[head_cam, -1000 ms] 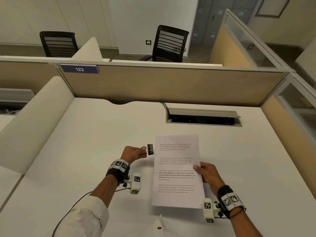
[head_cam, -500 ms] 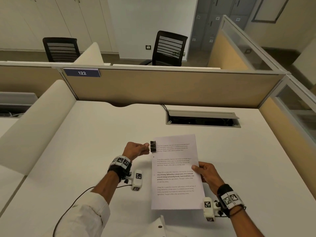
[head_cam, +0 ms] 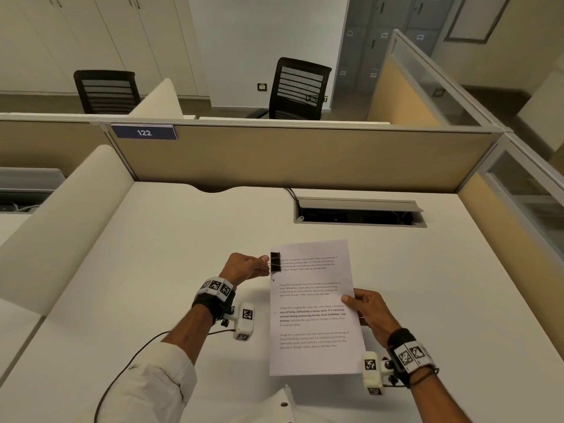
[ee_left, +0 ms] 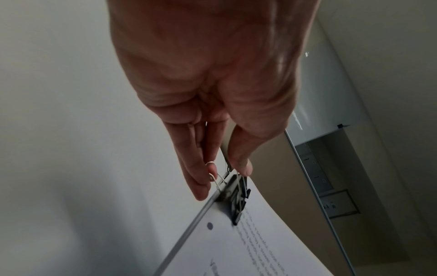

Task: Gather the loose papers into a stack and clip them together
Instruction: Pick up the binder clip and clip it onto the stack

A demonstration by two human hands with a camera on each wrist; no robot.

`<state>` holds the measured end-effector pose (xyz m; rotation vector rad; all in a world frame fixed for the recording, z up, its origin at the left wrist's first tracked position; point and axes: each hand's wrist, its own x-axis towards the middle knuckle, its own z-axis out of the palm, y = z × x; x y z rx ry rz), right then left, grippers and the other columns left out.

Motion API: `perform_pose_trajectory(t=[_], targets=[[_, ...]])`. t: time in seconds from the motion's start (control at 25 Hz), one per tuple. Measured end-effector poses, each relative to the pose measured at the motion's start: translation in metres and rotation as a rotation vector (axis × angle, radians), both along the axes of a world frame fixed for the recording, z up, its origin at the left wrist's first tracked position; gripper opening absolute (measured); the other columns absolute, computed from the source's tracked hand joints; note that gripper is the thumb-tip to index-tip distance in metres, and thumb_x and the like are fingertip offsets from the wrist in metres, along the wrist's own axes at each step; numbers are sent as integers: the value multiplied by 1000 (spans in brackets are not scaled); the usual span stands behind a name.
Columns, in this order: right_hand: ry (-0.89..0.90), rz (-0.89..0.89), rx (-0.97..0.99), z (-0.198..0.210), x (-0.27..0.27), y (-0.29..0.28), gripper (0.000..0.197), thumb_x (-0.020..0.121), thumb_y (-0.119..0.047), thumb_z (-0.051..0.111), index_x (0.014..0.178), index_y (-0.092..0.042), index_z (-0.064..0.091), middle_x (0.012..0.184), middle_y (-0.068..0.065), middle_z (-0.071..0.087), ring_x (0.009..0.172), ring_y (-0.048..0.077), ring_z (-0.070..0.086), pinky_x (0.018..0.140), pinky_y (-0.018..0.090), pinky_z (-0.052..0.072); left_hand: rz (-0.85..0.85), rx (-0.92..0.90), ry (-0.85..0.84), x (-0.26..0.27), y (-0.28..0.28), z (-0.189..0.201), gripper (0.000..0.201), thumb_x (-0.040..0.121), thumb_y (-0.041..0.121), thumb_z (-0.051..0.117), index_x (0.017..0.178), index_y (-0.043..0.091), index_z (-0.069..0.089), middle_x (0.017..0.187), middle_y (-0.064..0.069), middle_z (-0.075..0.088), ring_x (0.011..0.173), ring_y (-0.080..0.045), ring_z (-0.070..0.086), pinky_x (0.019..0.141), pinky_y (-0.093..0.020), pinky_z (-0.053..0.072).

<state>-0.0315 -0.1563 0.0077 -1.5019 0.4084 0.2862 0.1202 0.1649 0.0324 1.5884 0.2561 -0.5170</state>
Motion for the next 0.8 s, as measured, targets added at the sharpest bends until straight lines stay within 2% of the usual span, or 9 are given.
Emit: perform_pose_trajectory(t=[0.16, 0.24, 0.44, 0.6, 0.8], targets=[[0, -1, 7, 0, -1, 0, 25, 98, -16, 66, 120, -7, 73, 108, 13, 81, 90, 28, 78, 71, 34, 62, -39, -6, 48, -3, 2, 1, 48, 91, 25, 77, 111, -18, 70, 104, -27, 78, 100, -33, 79, 80, -22, 64], [-2, 5, 7, 0, -1, 1, 24, 98, -16, 66, 119, -8, 73, 107, 13, 81, 89, 27, 79, 70, 33, 62, -33, -5, 58, -2, 4, -1, 49, 91, 25, 77, 112, -19, 70, 104, -26, 78, 102, -34, 78, 83, -24, 63], [29, -49, 10, -6, -1, -3, 25, 98, -19, 67, 119, -6, 73, 110, 15, 80, 93, 31, 77, 72, 36, 62, 37, -22, 30, 2, 10, -6, 48, 90, 24, 78, 110, -19, 70, 102, -29, 77, 102, -36, 77, 77, -19, 63], [51, -92, 38, -9, -4, -11, 26, 97, -20, 67, 119, -6, 73, 110, 15, 80, 94, 33, 76, 75, 40, 62, 71, -68, 39, 6, 18, -8, 43, 91, 21, 77, 109, -17, 71, 105, -30, 77, 103, -37, 77, 88, -23, 62], [50, -97, 50, -8, -3, -11, 26, 96, -18, 69, 118, -6, 74, 110, 16, 80, 92, 31, 76, 74, 39, 61, 101, -156, 95, 1, 17, -14, 40, 89, 17, 79, 111, -16, 71, 103, -27, 78, 103, -37, 77, 90, -25, 61]])
